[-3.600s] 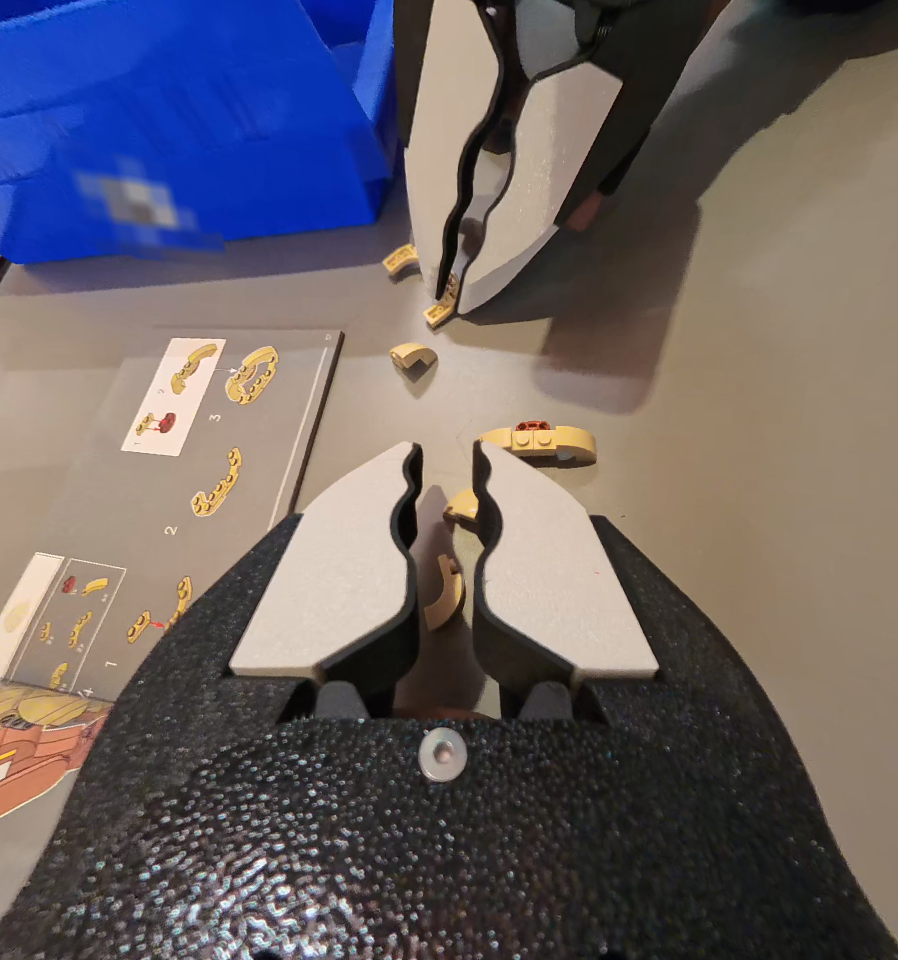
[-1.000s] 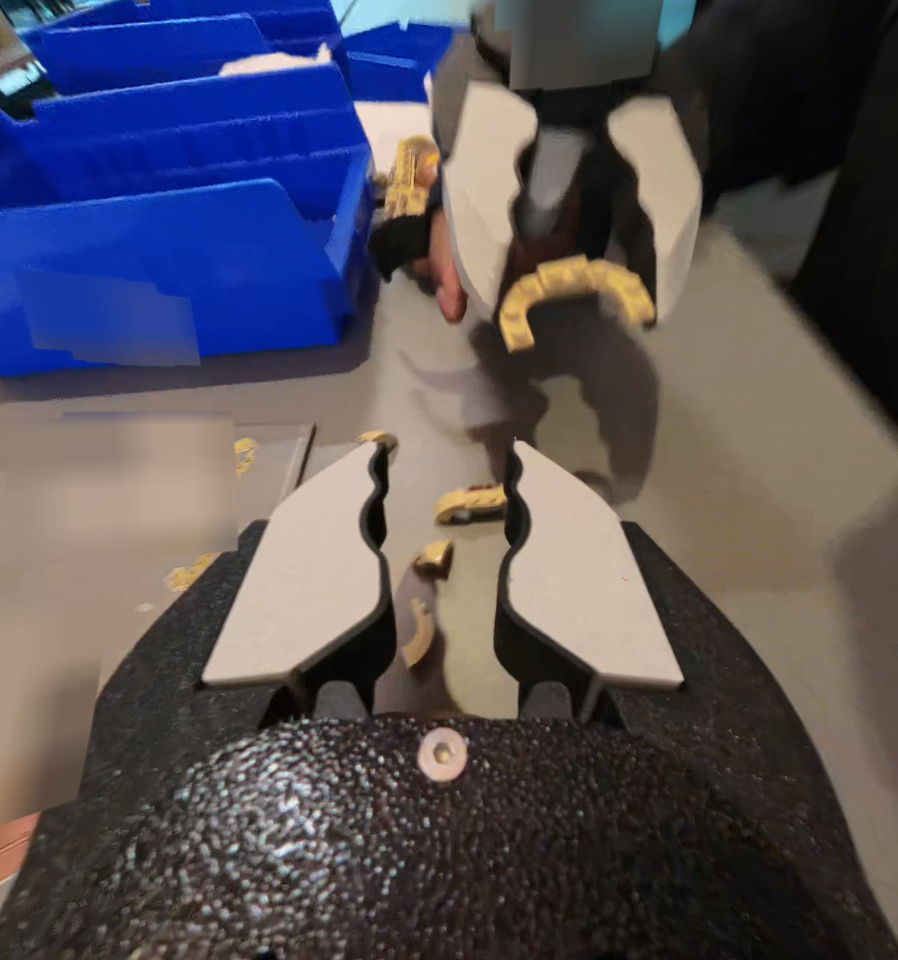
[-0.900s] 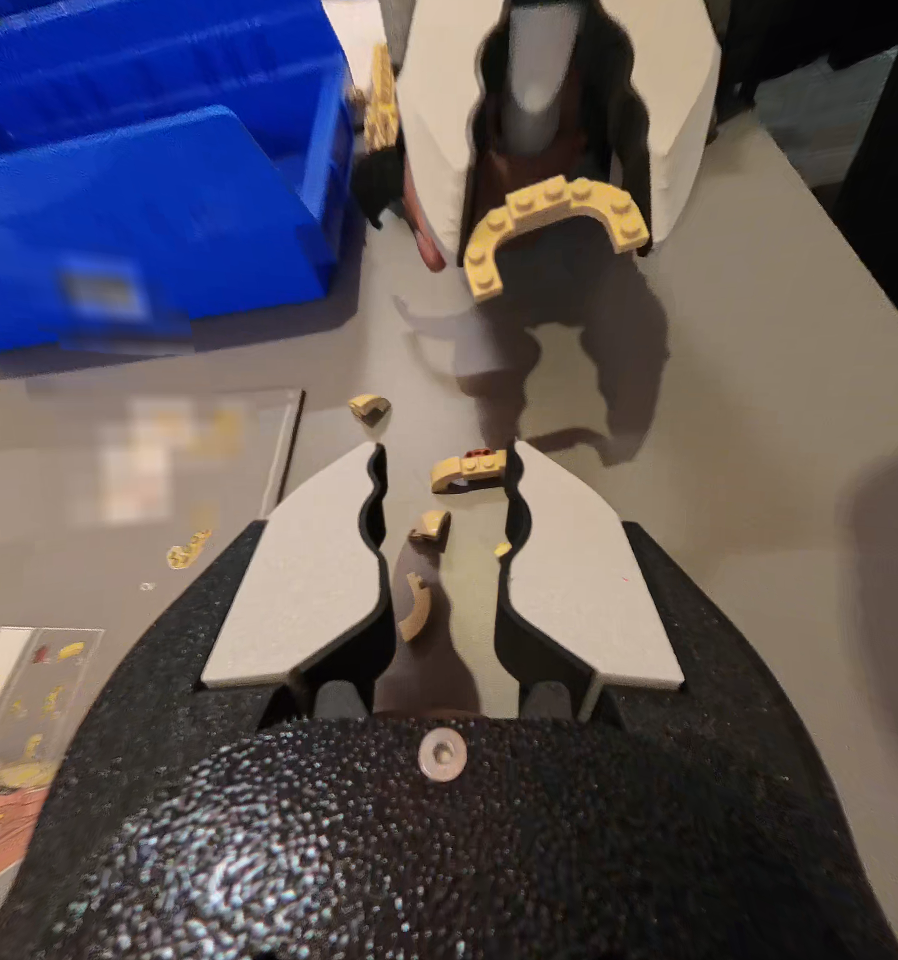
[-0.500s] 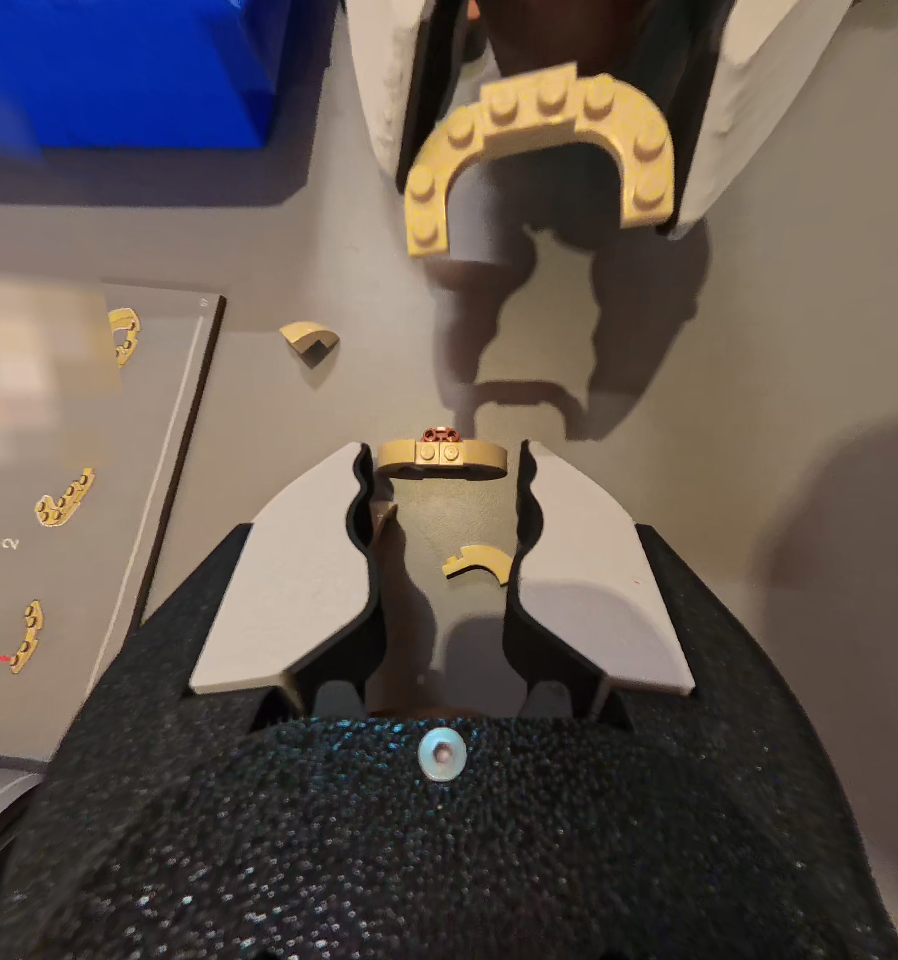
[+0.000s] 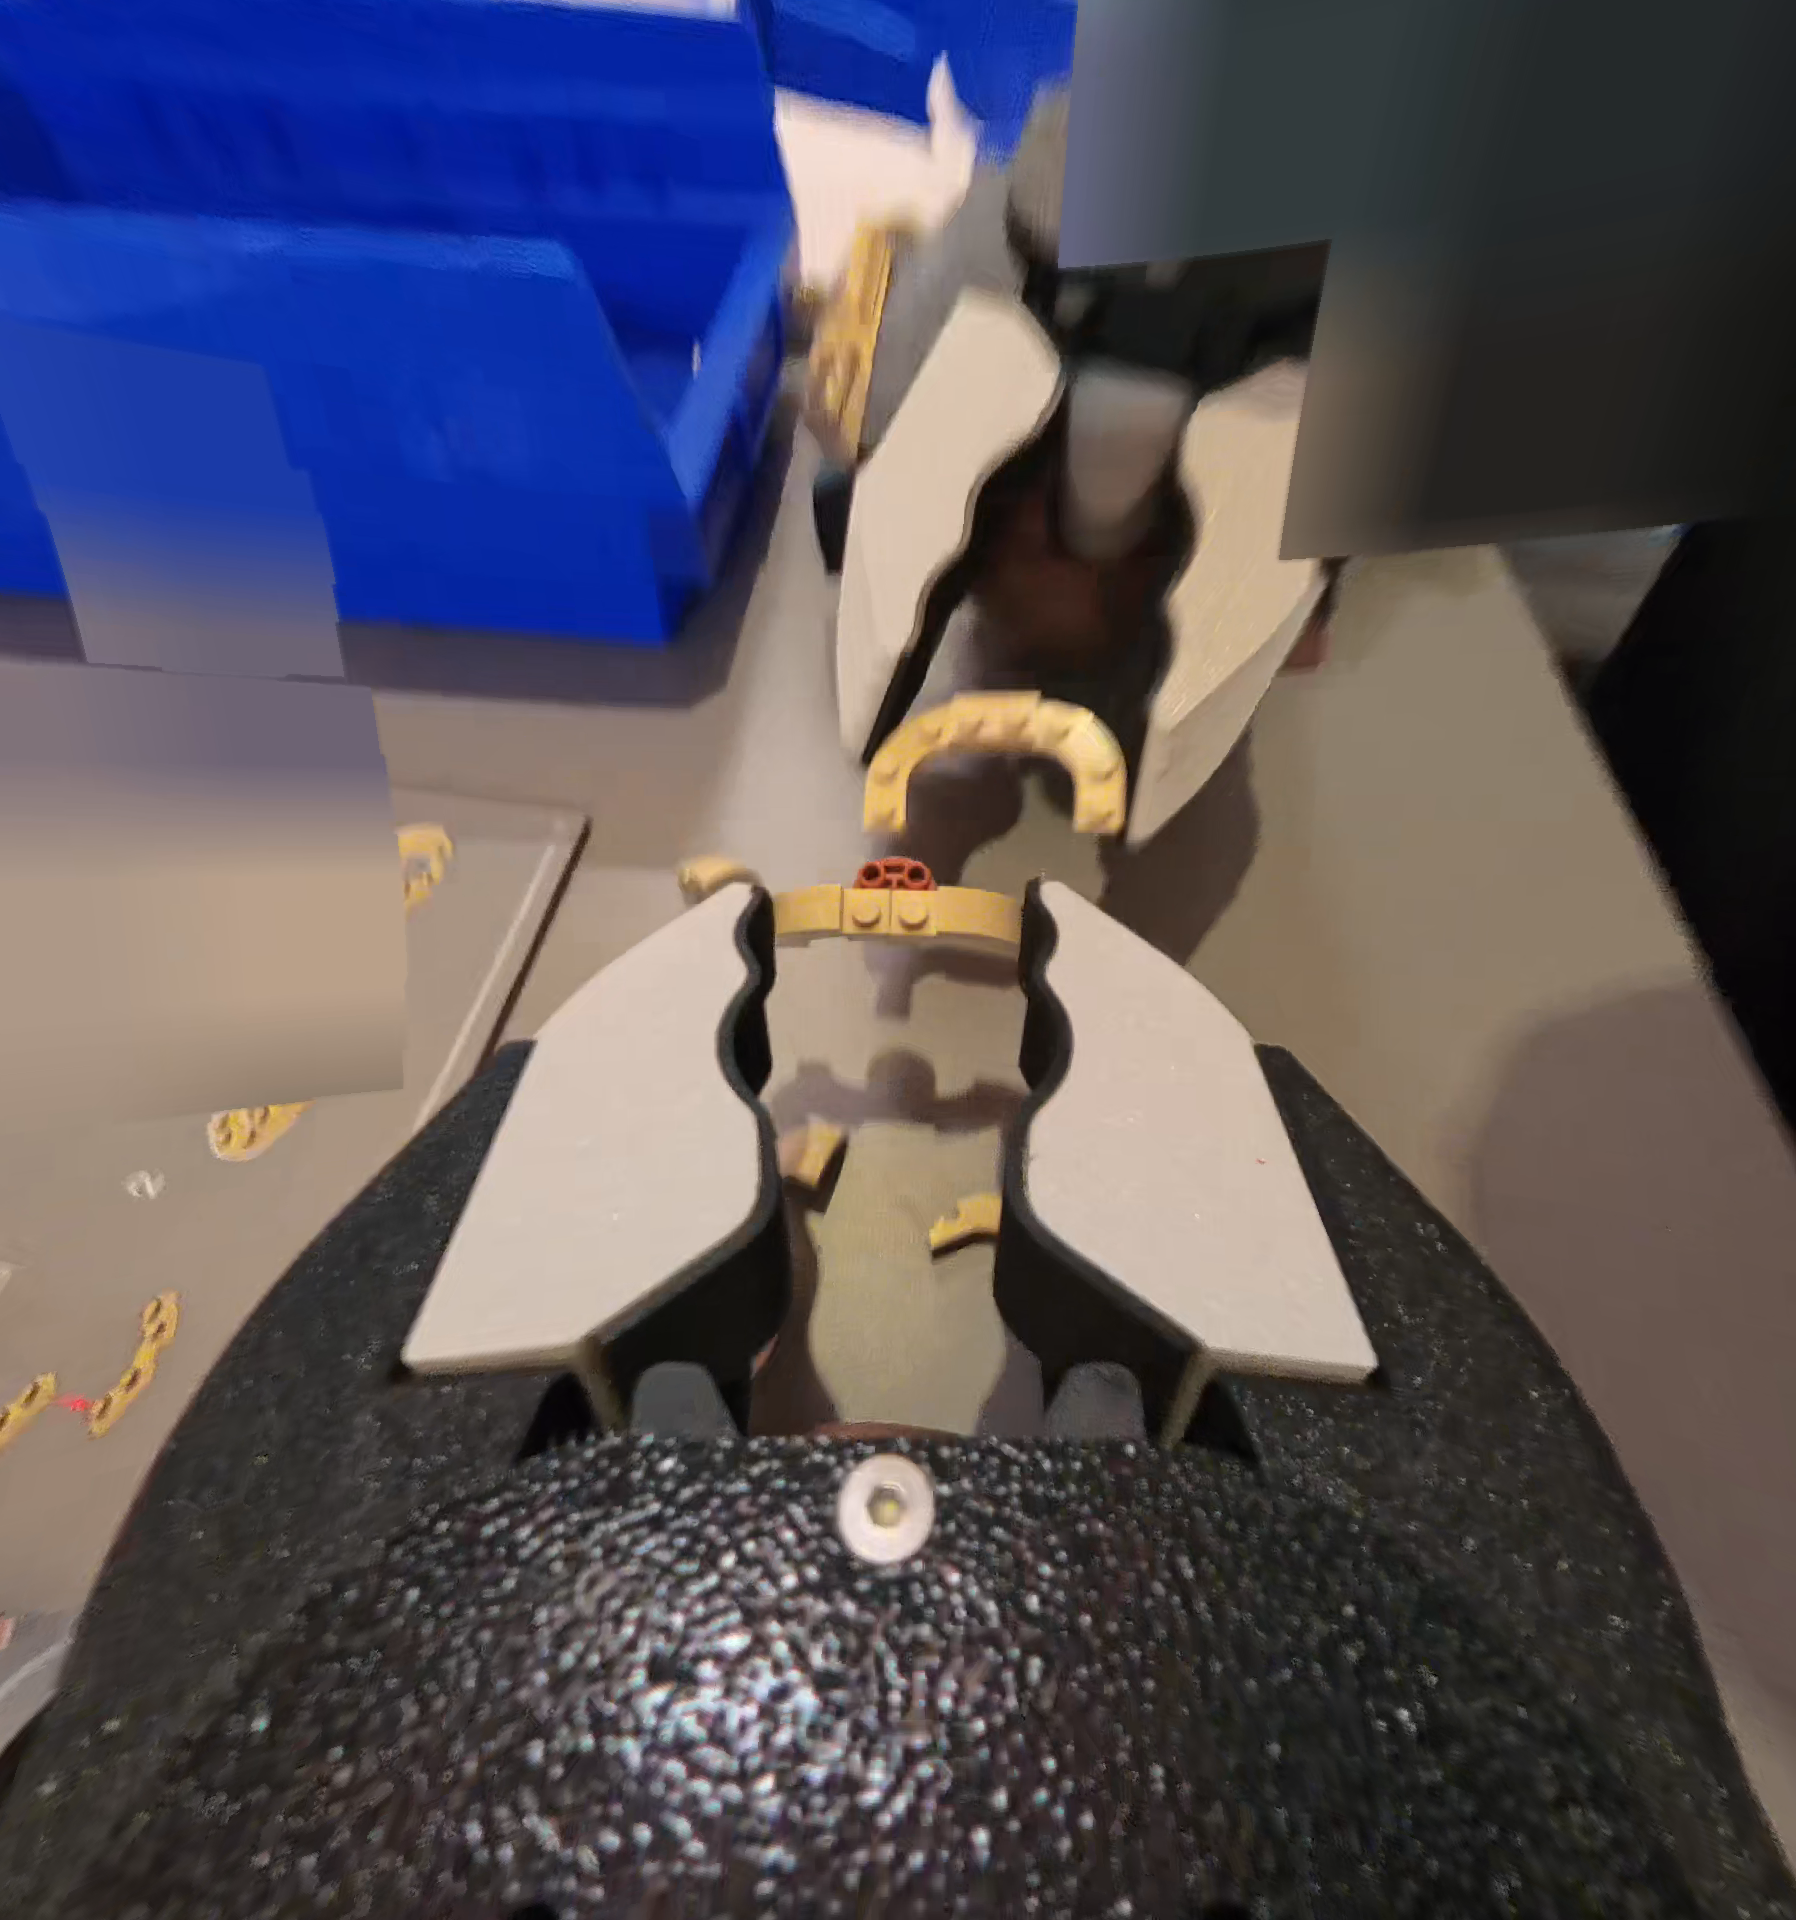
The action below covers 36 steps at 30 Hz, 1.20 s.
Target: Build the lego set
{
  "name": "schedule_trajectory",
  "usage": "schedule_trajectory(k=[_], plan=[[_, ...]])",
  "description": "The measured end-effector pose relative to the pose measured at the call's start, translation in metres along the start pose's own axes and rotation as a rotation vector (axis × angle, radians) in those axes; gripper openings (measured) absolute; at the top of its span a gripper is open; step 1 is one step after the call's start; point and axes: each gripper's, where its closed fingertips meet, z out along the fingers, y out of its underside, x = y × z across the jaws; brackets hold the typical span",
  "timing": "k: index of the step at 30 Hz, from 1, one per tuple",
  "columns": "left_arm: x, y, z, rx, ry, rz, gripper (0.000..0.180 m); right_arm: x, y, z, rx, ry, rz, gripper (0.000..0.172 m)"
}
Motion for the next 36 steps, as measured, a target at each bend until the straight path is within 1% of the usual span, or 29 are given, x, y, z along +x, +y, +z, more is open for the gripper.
schedule_trajectory(k=[1, 3, 5, 9, 15, 18, 29, 36], plan=[[0.004, -0.010, -0.003, 0.066, 0.027, -0.011, 0.045, 0.001, -0.001, 0.000, 0.009, 0.005, 0.007, 0.048], [0.009, -0.024, -0.006, 0.151, 0.053, -0.021, 0.045, 0.001, -0.003, -0.001, 0.024, 0.011, 0.017, 0.048], [0.016, -0.029, -0.005, 0.175, 0.067, 0.008, 0.045, 0.000, -0.005, -0.001, 0.034, 0.014, 0.006, 0.048], [0.021, -0.027, -0.001, 0.145, 0.055, 0.059, 0.045, -0.004, -0.010, -0.002, 0.063, 0.019, -0.035, 0.048], [0.027, -0.029, -0.001, 0.108, 0.069, 0.036, 0.045, -0.009, -0.016, -0.002, 0.100, 0.035, -0.084, 0.048], [0.028, -0.032, -0.002, 0.079, 0.060, 0.036, 0.045, -0.011, -0.019, -0.003, 0.130, 0.030, -0.078, 0.048], [0.035, -0.050, -0.008, 0.046, 0.032, 0.046, 0.046, -0.016, -0.038, -0.013, 0.259, 0.010, -0.054, 0.048], [0.040, -0.060, -0.011, 0.056, 0.020, 0.071, 0.046, -0.019, -0.047, -0.019, 0.327, -0.016, -0.043, 0.048]])
